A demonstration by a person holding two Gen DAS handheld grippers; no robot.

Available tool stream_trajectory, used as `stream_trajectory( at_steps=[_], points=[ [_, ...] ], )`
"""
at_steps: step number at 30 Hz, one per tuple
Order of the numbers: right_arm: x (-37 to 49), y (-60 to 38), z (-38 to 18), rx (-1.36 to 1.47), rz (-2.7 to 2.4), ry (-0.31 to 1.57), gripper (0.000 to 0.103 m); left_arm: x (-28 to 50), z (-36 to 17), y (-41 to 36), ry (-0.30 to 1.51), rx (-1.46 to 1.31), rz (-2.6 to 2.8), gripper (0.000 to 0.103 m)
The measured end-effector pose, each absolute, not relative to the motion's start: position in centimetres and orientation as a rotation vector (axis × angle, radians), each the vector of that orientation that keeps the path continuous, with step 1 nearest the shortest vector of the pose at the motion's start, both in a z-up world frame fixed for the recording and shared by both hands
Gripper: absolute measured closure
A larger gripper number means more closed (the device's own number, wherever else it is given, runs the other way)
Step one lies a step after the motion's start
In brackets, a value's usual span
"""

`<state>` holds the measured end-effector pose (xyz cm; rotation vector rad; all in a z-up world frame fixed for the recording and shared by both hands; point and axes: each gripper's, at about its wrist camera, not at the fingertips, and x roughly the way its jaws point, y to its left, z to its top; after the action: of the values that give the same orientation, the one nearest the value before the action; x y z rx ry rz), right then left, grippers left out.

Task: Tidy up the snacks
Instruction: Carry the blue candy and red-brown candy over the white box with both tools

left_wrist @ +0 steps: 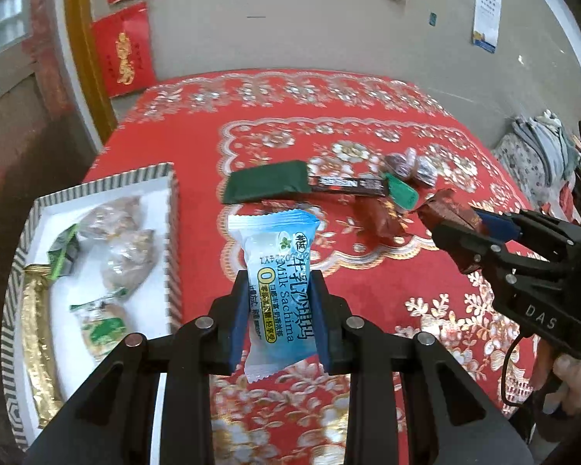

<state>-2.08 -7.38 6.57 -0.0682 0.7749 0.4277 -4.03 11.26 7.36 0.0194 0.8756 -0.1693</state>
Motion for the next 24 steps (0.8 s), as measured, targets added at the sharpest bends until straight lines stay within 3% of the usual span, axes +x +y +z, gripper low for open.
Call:
stream_trajectory(
  at_steps=[24],
  points=[
    [-1.7,6.1,7.5,-0.196,0.601,0.761,0.068,-5.5,6.8,23.7,0.857,-0.094,0.026,0.076]
  ],
)
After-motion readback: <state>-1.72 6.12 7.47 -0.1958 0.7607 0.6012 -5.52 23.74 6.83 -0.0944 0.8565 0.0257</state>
